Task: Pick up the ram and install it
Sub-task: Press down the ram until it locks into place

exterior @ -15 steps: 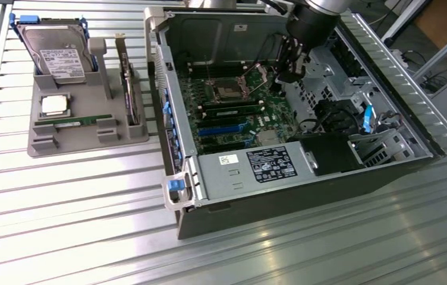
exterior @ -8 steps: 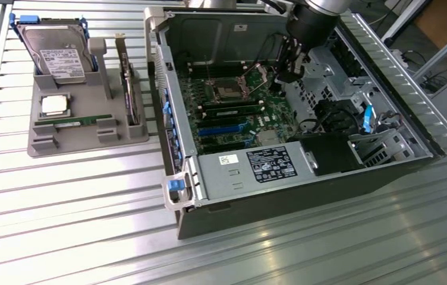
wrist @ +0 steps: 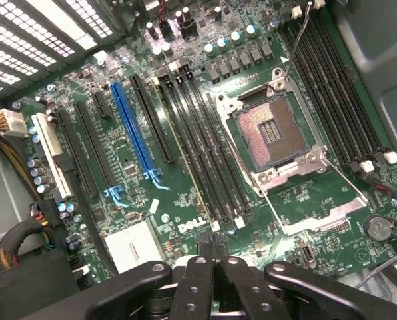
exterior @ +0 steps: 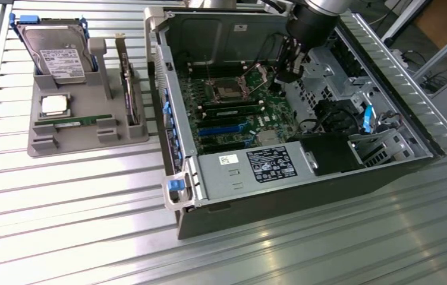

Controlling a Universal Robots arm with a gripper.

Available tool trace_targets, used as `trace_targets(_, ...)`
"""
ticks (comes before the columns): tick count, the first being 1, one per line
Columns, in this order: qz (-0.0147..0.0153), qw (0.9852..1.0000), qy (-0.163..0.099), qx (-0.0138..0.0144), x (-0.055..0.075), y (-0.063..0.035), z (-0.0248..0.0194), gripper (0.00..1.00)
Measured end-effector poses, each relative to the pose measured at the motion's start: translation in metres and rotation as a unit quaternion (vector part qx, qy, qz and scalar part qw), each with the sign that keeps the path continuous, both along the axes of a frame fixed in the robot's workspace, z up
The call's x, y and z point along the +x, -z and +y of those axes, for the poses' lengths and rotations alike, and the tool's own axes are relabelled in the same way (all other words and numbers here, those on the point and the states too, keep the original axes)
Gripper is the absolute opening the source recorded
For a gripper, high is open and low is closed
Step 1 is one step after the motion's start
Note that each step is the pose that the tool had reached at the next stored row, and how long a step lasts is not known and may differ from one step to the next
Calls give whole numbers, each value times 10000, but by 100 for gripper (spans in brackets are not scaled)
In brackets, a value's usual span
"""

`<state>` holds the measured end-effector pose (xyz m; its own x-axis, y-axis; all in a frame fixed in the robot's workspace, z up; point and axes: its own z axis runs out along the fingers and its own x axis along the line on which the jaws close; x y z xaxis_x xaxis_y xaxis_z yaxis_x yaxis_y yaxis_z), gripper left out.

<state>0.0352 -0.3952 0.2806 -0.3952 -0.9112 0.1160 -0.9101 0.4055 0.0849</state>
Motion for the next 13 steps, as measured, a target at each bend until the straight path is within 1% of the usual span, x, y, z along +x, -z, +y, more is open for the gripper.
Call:
trace_targets(4, 0, 9999, 129, -4, 1, 3, 0, 10)
trace_targets(8, 0, 9998, 195, -5, 1, 5, 0, 10)
trace_targets(13, 0, 9994, 340, -10, 2, 9, 0, 10)
